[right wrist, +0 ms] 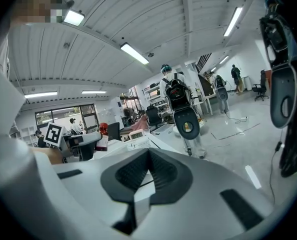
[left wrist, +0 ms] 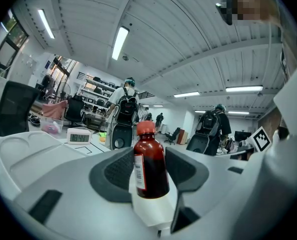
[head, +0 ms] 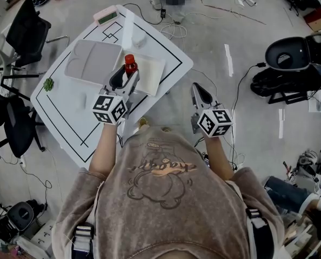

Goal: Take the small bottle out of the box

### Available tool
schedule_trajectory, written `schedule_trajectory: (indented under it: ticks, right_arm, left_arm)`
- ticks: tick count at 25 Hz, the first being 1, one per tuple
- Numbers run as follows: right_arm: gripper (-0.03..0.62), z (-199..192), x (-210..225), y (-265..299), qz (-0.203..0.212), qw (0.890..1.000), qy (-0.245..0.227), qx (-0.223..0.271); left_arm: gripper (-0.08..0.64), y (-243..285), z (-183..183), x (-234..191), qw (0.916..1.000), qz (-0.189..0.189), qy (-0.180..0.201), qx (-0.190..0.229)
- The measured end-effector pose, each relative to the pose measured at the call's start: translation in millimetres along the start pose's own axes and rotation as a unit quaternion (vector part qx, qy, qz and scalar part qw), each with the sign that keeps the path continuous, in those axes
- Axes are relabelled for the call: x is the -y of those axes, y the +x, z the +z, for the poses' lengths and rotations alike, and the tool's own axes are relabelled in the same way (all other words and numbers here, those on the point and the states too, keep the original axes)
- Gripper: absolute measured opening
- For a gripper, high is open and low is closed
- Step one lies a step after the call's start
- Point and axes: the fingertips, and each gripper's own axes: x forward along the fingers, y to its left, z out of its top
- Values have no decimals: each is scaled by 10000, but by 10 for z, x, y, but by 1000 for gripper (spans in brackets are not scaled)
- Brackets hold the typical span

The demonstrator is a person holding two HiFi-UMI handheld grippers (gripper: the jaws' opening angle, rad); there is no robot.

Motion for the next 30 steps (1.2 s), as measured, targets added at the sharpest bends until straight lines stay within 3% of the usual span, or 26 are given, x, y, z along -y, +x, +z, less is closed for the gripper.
schedule_trajectory:
  ticks: [30]
  right_arm:
    - [-3,44,44,136,86,10000,-19,-27]
  left_arm:
    - [206,63,-97,-81,9990,213,-335,-197]
